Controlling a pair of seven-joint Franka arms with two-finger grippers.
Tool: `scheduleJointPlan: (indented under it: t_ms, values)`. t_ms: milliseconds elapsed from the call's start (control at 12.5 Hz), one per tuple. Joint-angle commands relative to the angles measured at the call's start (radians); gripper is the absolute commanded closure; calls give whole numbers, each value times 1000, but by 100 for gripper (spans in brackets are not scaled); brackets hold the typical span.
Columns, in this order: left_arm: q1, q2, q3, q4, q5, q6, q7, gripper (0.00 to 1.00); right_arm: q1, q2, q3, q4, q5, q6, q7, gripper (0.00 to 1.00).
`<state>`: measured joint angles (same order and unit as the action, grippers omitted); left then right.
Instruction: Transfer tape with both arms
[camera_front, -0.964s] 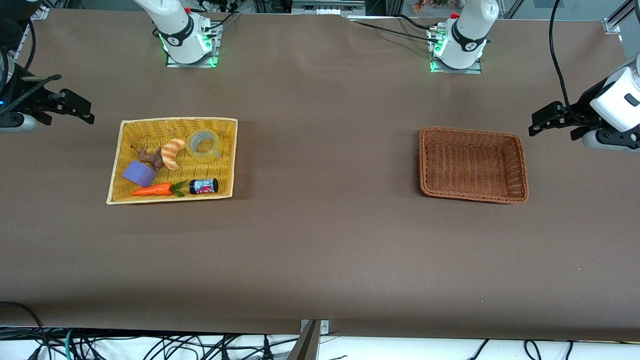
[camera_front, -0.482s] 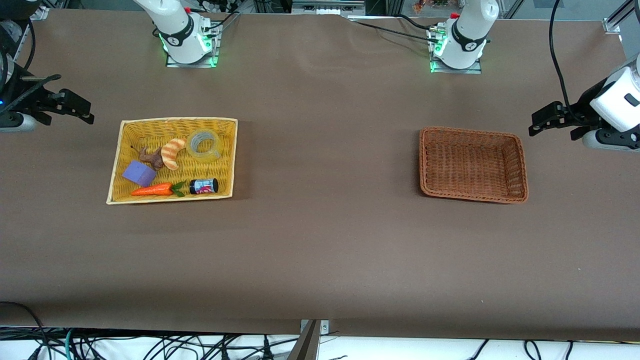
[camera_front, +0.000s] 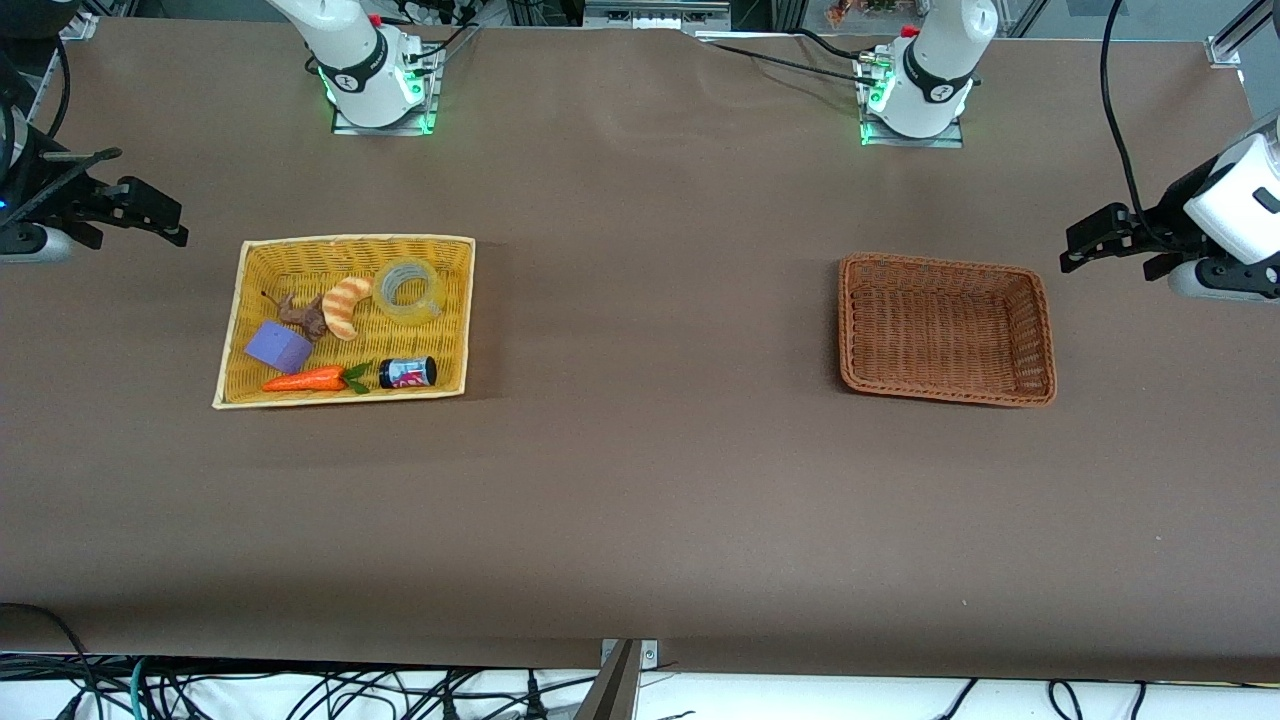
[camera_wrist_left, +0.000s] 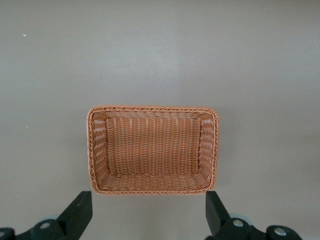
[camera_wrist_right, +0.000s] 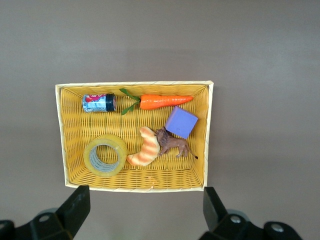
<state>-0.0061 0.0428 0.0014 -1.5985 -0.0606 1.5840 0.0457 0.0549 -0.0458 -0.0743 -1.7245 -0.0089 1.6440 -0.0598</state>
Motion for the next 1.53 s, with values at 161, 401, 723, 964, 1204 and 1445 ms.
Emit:
scheduleJointPlan:
  t_ms: [161, 401, 723, 964, 1204, 1445]
  values:
    - [2, 3, 2, 15, -2, -10, 2, 0, -18, 9, 11, 28, 1, -23, -8, 0]
    - [2, 6, 2, 15, -2, -10, 2, 0, -15, 9, 15, 28, 0, -24, -9, 0]
    - [2, 6, 2, 15, -2, -10, 2, 0, -15, 9, 15, 28, 0, -26, -8, 0]
    - [3, 6, 2, 15, -2, -10, 3, 0, -13, 7, 16, 26, 0, -30, -5, 0]
    - [3, 6, 3, 17, -1, -10, 5, 0, -3, 36, 21, 14, -22, -52, 0, 0]
    - [26, 5, 2, 17, 2, -15, 2, 0, 52, 85, 31, -26, -19, -116, 0, 0]
